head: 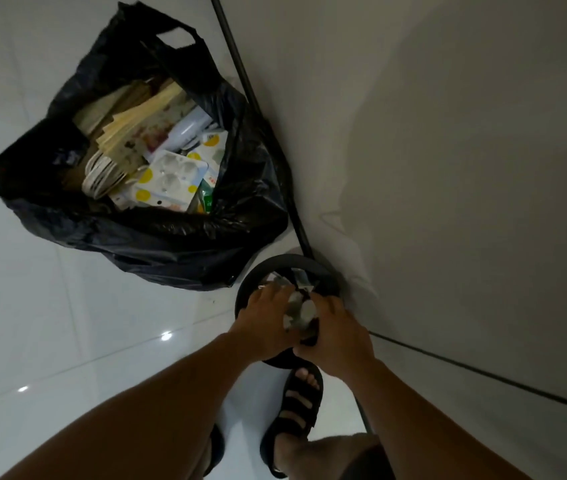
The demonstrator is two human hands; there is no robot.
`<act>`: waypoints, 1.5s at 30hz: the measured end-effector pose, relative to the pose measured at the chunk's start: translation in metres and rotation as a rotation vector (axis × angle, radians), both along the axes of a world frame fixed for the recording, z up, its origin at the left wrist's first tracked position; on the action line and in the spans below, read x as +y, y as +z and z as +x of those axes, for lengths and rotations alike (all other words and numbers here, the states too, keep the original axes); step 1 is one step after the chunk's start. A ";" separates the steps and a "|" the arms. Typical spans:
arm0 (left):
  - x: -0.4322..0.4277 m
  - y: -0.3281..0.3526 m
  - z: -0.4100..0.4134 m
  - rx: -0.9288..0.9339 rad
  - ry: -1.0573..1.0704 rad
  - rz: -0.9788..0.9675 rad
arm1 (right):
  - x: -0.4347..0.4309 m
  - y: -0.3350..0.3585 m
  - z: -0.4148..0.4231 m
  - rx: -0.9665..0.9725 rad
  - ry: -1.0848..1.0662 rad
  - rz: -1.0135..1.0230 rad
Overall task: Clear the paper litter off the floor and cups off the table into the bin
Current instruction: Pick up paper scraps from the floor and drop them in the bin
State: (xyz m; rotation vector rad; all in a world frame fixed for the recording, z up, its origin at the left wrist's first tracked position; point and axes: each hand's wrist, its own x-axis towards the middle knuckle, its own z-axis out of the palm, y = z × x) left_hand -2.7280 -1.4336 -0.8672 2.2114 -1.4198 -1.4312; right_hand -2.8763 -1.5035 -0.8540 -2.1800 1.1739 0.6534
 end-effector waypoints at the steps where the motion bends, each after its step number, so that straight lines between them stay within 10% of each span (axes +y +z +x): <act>1: 0.003 0.005 0.000 0.018 0.025 -0.002 | 0.002 0.005 0.000 -0.004 0.002 -0.005; 23: 0.165 0.416 0.095 -0.353 0.304 -0.072 | 0.079 0.404 0.097 -0.106 0.450 -0.180; 45: 0.566 0.516 -0.136 -0.565 1.501 0.149 | 0.434 0.514 0.107 -0.336 1.584 -0.208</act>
